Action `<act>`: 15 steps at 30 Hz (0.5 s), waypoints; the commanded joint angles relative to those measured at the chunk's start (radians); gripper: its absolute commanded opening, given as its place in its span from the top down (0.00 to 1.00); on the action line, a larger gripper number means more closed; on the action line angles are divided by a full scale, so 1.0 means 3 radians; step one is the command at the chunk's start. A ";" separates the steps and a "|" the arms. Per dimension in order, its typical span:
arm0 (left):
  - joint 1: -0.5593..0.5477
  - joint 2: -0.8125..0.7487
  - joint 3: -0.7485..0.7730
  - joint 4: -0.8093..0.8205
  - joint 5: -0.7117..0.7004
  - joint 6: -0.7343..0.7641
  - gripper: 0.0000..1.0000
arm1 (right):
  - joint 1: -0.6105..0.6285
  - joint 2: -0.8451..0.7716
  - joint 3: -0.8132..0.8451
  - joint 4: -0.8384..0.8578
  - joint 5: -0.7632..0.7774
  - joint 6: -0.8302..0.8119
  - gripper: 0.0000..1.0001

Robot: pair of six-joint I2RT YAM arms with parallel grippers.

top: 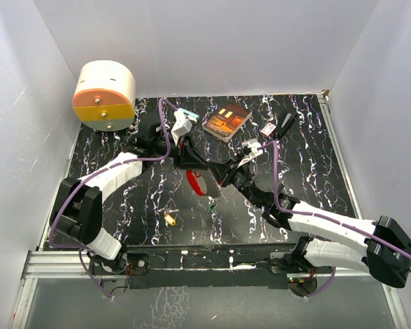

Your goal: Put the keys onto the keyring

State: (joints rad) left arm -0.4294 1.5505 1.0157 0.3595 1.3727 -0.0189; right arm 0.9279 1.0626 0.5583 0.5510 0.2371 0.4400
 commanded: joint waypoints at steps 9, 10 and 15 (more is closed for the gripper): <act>-0.0001 -0.0135 0.0040 0.0229 -0.0078 -0.0273 1.00 | 0.0015 -0.0250 -0.0137 0.0312 0.0067 0.0095 0.92; -0.0001 -0.0137 0.0050 0.0255 -0.0065 -0.0297 1.00 | 0.0016 -0.0255 -0.0144 0.0307 0.0072 0.0098 0.92; 0.0000 -0.0128 0.0088 0.0287 -0.0023 -0.0387 1.00 | 0.0016 -0.0248 -0.0171 0.0294 0.0081 0.0130 0.92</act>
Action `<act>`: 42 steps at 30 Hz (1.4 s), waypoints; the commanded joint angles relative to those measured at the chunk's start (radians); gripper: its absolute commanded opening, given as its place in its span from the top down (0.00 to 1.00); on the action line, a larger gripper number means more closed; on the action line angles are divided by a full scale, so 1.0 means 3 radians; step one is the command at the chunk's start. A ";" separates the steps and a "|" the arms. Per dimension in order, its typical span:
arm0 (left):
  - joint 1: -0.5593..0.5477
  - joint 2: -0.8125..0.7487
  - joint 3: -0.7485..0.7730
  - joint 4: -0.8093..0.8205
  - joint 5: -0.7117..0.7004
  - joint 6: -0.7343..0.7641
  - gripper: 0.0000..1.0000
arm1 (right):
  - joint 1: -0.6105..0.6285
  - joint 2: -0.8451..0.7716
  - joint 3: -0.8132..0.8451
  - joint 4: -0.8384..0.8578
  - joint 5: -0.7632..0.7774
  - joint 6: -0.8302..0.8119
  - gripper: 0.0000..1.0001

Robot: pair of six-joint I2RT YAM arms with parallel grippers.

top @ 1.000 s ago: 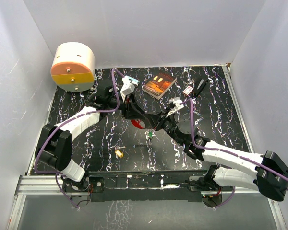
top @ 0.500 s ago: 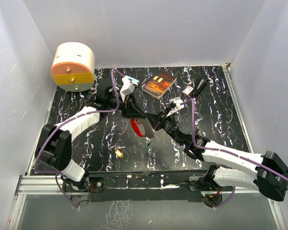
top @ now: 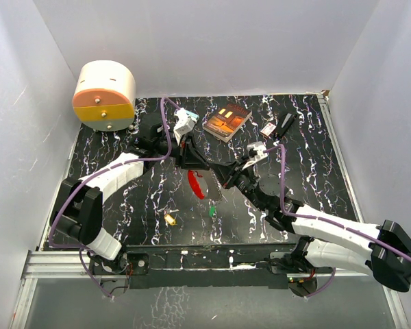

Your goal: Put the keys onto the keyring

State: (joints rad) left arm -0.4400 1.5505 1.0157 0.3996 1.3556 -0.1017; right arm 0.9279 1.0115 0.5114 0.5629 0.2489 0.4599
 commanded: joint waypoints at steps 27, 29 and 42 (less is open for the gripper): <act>0.0045 -0.0156 0.0077 0.0288 0.0094 -0.0262 1.00 | 0.0014 -0.0017 -0.0166 0.0301 0.0048 0.0150 0.92; 0.0049 -0.0158 0.0054 0.0352 0.0089 -0.0313 1.00 | 0.0016 -0.0023 -0.0192 0.0296 0.0059 0.0172 0.92; 0.0060 -0.0163 0.0233 -0.0760 -0.0002 0.0504 1.00 | 0.0011 -0.0095 -0.0232 0.0154 0.0079 0.0226 0.74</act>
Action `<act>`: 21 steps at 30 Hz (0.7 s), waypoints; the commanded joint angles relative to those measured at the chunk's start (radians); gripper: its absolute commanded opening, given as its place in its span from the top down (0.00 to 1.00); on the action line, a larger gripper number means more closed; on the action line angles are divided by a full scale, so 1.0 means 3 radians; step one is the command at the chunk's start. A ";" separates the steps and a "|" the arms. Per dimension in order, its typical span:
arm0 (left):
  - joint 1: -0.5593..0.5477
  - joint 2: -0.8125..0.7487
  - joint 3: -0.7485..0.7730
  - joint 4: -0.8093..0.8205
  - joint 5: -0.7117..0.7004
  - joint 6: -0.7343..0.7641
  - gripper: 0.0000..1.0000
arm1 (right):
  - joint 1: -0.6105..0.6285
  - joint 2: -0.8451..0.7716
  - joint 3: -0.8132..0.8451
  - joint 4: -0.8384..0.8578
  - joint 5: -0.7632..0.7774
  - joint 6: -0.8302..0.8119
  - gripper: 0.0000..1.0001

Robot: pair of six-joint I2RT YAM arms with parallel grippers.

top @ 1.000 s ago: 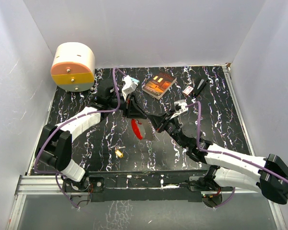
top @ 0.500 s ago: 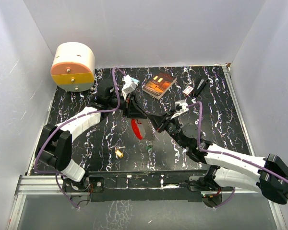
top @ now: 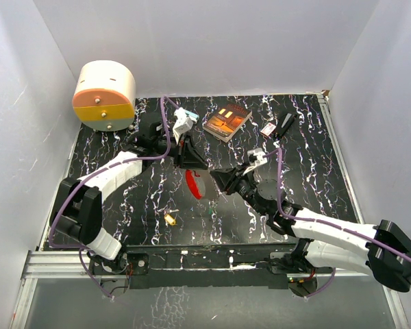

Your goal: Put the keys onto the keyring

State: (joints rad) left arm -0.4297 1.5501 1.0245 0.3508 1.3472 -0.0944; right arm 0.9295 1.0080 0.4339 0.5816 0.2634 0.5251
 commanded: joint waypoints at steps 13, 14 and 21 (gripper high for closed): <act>0.0283 -0.0119 0.0612 -0.2671 -0.0599 0.2313 1.00 | 0.0010 -0.0383 0.0111 -0.0702 0.0080 -0.0069 0.70; 0.0403 -0.0051 0.0668 -0.2805 -0.0612 0.2354 1.00 | 0.0010 -0.0357 0.0128 -0.0762 -0.0011 -0.0076 0.69; 0.1176 0.0829 0.1601 -0.4491 -0.0662 0.3339 1.00 | 0.0033 0.0187 0.0385 -0.0930 -0.0900 -0.0061 0.71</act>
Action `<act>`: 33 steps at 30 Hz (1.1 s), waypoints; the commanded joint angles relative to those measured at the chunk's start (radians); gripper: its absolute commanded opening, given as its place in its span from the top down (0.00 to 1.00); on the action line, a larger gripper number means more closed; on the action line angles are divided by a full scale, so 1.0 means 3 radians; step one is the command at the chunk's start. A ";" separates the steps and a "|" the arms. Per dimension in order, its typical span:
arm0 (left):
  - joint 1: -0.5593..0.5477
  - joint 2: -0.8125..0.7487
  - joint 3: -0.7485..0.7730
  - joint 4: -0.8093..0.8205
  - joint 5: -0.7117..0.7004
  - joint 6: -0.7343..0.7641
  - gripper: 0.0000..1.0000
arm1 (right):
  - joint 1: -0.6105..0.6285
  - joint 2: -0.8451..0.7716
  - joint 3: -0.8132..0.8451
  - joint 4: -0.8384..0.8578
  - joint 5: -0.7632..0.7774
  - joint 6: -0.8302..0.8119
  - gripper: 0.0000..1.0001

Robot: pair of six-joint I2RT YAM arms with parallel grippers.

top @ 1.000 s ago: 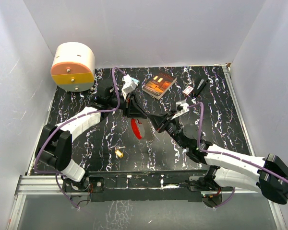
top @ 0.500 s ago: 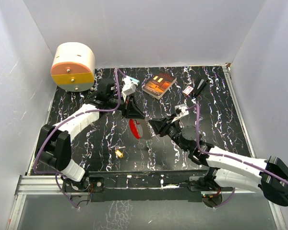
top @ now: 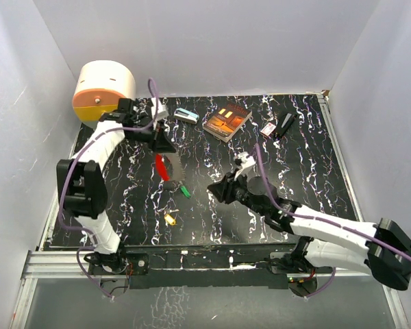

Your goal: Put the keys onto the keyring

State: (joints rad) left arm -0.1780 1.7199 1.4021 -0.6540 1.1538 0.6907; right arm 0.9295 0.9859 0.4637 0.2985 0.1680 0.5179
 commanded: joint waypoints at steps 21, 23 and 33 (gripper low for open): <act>0.0440 -0.1365 -0.0766 0.0337 -0.0214 -0.0147 1.00 | 0.0588 0.1098 0.0672 0.0348 -0.0154 0.0039 0.61; 0.0440 -0.1373 -0.0763 0.0384 -0.0083 -0.0258 1.00 | 0.0585 0.0965 0.0582 0.0394 -0.0124 -0.0107 0.61; 0.0440 -0.1356 -0.0757 0.0393 0.0570 -0.0549 1.00 | 0.0404 0.0628 0.0349 0.0763 -0.0132 -0.0458 0.63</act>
State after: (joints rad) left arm -0.0532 1.3491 1.1744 -0.5484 1.1660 0.5663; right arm 1.0775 1.2186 0.5781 0.3992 0.1047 0.4374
